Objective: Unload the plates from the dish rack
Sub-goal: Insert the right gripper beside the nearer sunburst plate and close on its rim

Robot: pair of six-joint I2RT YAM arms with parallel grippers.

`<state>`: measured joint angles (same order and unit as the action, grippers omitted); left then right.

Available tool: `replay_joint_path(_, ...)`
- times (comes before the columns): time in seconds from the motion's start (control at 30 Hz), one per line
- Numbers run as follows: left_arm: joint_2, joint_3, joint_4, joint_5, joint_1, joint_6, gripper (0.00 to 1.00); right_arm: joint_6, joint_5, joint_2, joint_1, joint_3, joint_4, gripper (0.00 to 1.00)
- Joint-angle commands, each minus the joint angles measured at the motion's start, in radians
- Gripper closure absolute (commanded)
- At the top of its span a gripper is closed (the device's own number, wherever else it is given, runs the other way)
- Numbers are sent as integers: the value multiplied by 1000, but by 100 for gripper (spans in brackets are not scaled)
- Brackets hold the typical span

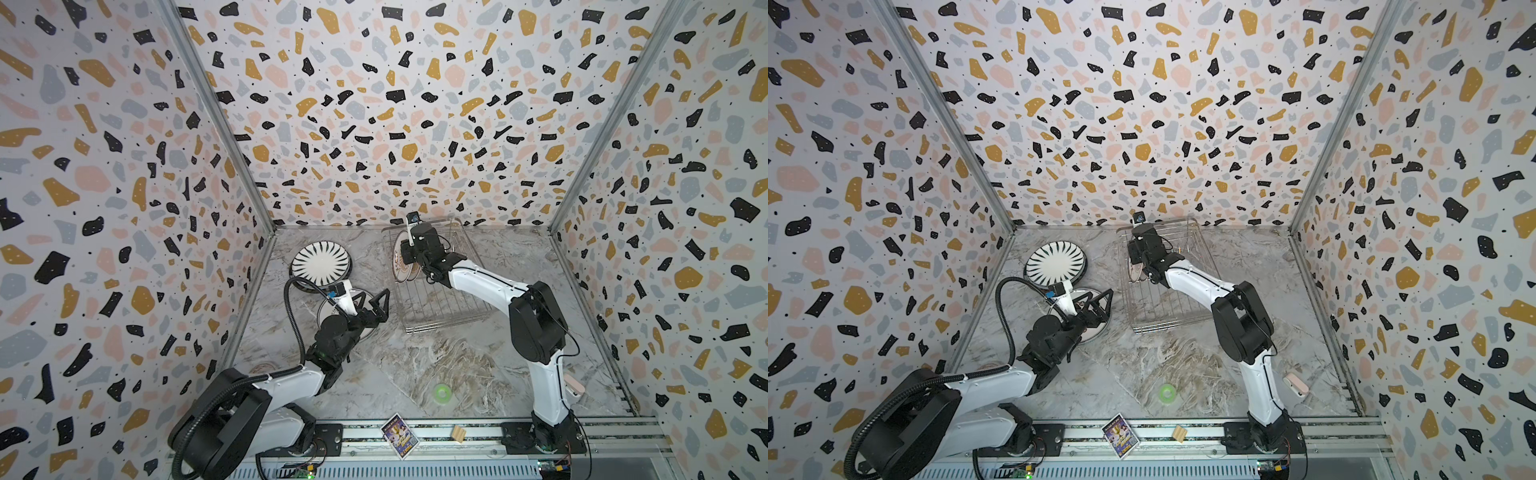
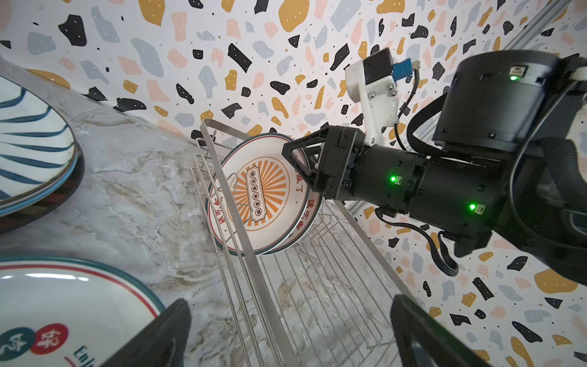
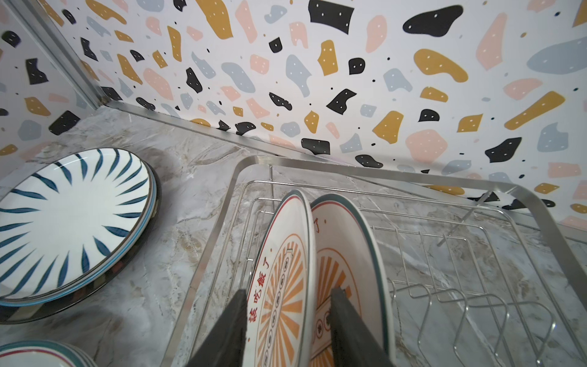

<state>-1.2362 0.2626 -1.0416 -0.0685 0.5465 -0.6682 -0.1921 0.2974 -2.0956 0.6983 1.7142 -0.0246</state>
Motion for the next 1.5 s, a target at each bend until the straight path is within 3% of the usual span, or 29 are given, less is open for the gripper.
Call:
replay_joint_path(0.0,5,18,-69,10,4,12,0,14,128,-13,27,61,64,59)
replay_joint_path(0.2,-2,12,-72,-2,4,9,0,12,256,-58,56,107,104,62)
replay_joint_path(0.93,40,-5,-51,-28,4,8,0,-36,308,-139,81,168,129,73)
replay_joint_path(1.47,85,-26,-29,-56,4,10,0,29,462,-108,123,197,72,85)
